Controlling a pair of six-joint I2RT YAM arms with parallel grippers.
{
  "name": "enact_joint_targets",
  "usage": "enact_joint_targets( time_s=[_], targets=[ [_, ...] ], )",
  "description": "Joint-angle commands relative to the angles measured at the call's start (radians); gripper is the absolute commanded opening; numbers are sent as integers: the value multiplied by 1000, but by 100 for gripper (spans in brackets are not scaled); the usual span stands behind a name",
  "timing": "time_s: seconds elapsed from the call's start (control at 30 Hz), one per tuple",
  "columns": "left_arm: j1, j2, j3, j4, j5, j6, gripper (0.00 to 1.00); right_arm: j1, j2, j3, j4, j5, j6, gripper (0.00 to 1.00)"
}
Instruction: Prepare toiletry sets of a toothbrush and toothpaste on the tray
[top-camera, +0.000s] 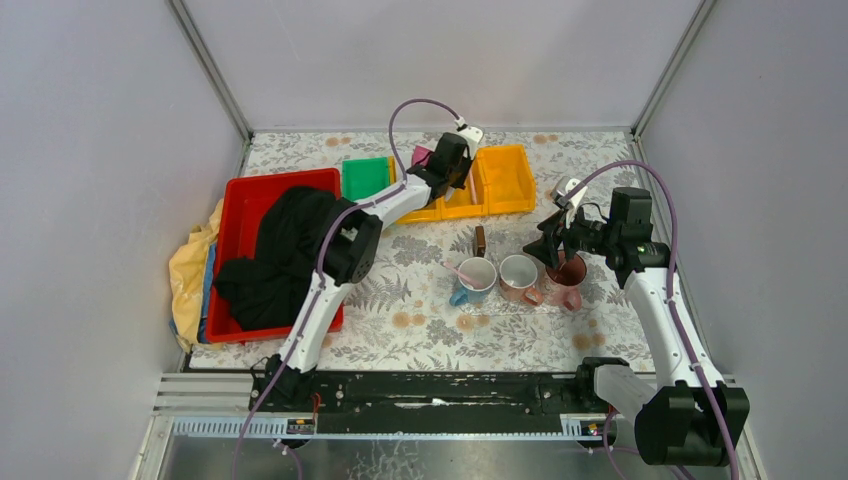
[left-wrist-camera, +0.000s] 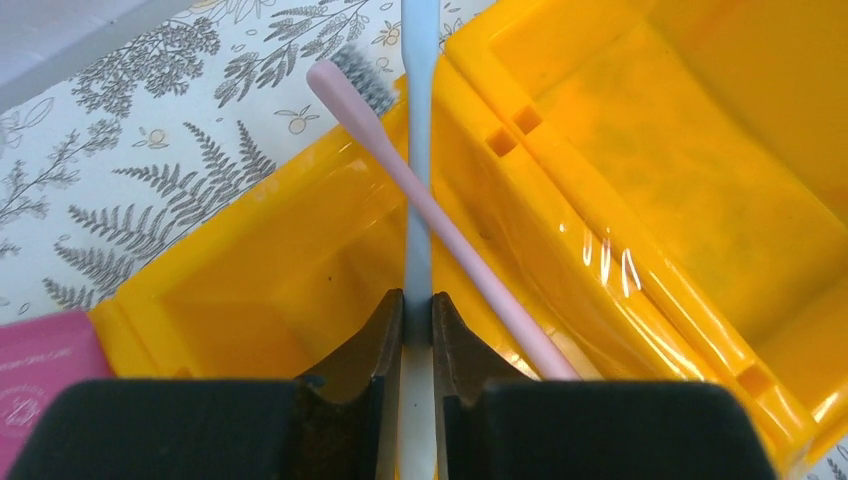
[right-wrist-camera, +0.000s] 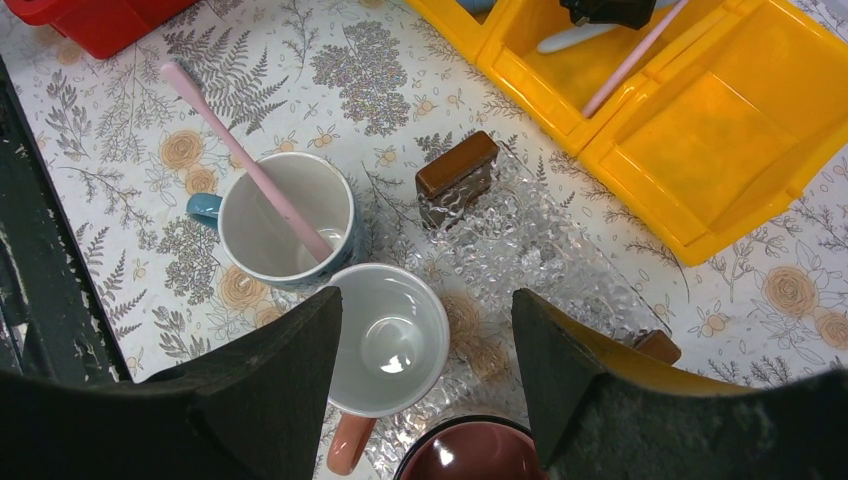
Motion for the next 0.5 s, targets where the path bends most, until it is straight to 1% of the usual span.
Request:
enact_joint_targets(
  time_s=[0.0,0.27,0.47],
  targets=[
    [-11,-138,-48,105,-59,38,0,-7,3,29,-3,-16,-16,70],
    [-13,-292,-199,263,-114,70,0,-7,4,29,-3,-18,-16,70],
    [-12,-323,-220,288,-120,87,0,-8,5,29,-5,-19,-16,70]
  ],
)
